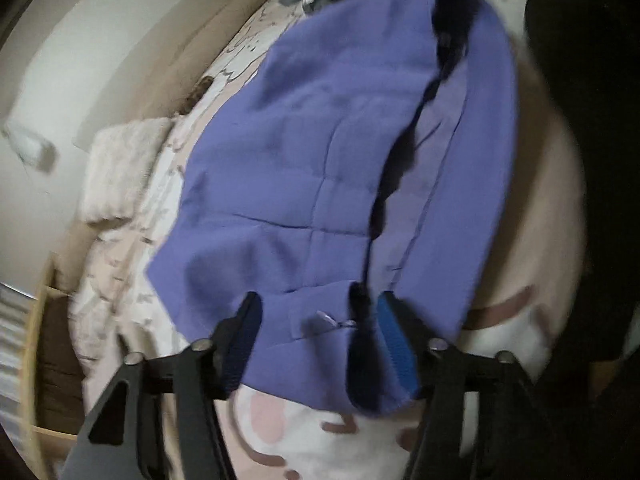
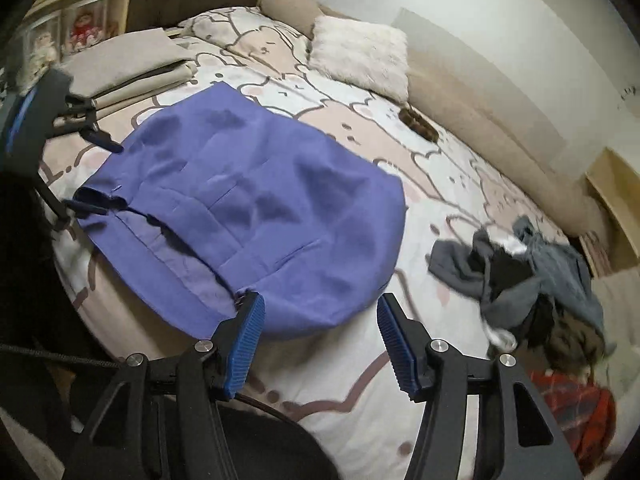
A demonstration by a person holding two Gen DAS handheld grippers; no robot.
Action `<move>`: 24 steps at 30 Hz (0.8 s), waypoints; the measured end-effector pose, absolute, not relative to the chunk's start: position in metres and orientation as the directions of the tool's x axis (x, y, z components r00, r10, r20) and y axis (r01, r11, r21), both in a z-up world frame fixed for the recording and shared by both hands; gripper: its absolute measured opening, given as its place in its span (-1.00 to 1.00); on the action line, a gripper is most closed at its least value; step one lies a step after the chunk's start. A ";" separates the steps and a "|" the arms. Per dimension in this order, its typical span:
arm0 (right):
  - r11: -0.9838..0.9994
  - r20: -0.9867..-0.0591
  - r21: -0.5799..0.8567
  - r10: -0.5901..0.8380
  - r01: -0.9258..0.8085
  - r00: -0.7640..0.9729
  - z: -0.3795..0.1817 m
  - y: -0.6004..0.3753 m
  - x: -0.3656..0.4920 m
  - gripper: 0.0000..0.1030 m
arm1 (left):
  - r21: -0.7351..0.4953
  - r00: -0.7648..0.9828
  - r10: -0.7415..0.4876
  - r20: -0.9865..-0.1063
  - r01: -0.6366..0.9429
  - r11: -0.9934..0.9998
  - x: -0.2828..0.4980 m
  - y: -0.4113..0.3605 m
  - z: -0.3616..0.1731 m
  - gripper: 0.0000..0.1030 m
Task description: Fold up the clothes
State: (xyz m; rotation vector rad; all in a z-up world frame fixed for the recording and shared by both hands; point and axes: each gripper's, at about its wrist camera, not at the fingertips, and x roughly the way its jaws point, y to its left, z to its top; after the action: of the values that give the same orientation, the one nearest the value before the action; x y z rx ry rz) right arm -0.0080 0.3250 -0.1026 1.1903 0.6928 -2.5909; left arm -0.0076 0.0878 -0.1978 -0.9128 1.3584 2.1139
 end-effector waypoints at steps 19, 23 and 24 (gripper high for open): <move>-0.759 -0.731 -0.558 0.256 0.337 -0.632 -0.180 0.249 0.015 0.14 | 0.807 -0.835 -0.185 -0.518 -0.405 -0.429 0.007 0.033 -0.190 -0.68; -0.663 -0.669 -0.670 0.344 0.334 -0.659 -0.197 0.242 0.030 0.14 | 0.866 -0.880 -0.153 -0.449 -0.388 -0.315 0.021 0.035 -0.204 -0.68; -0.648 -0.650 -0.690 0.359 0.323 -0.670 -0.198 0.240 0.030 0.14 | 0.875 -0.886 -0.148 -0.440 -0.386 -0.293 0.022 0.035 -0.208 -0.67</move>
State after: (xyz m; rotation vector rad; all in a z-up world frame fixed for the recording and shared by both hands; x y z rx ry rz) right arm 0.0298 0.2398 -0.1980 1.2856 1.3273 -2.5681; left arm 0.0223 0.0348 -0.2079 -0.6777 1.7663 2.3117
